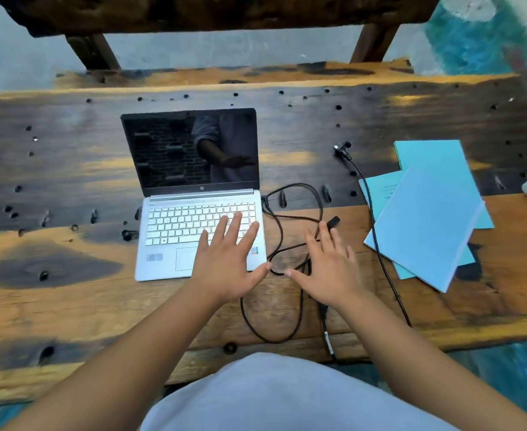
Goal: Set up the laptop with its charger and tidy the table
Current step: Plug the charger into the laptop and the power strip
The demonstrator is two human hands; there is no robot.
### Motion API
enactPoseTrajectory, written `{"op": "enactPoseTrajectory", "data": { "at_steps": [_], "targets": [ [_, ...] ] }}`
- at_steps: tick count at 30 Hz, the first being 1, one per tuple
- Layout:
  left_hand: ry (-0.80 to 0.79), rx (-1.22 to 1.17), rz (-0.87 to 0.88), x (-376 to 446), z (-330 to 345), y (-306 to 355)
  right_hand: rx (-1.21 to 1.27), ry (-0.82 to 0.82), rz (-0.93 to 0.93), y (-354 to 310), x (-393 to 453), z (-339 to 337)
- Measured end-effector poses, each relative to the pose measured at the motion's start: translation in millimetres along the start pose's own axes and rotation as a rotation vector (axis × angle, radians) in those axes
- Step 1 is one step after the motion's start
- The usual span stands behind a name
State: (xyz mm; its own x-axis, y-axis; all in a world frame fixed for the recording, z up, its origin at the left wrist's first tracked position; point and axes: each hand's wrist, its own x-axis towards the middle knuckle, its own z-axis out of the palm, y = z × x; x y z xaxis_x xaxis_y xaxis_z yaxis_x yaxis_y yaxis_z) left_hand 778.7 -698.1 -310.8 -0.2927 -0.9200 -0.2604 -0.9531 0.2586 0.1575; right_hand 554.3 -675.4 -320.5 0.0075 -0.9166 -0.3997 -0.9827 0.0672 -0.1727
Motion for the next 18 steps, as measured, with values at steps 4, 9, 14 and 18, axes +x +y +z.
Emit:
{"op": "enactPoseTrajectory", "data": {
  "at_steps": [4, 9, 14, 18],
  "targets": [
    [0.009, -0.032, 0.074, 2, -7, 2, 0.008, 0.047, 0.064, 2, -18, -3],
    [-0.002, -0.020, 0.209, 16, -16, 15, 0.082, 0.154, 0.194, 3, -40, -5],
    [-0.010, 0.012, 0.328, 35, -23, 47, 0.152, 0.227, 0.289, 18, -56, -15],
    [0.011, 0.014, 0.367, 51, -24, 77, 0.190, 0.263, 0.328, 42, -57, -23]
  ]
}}
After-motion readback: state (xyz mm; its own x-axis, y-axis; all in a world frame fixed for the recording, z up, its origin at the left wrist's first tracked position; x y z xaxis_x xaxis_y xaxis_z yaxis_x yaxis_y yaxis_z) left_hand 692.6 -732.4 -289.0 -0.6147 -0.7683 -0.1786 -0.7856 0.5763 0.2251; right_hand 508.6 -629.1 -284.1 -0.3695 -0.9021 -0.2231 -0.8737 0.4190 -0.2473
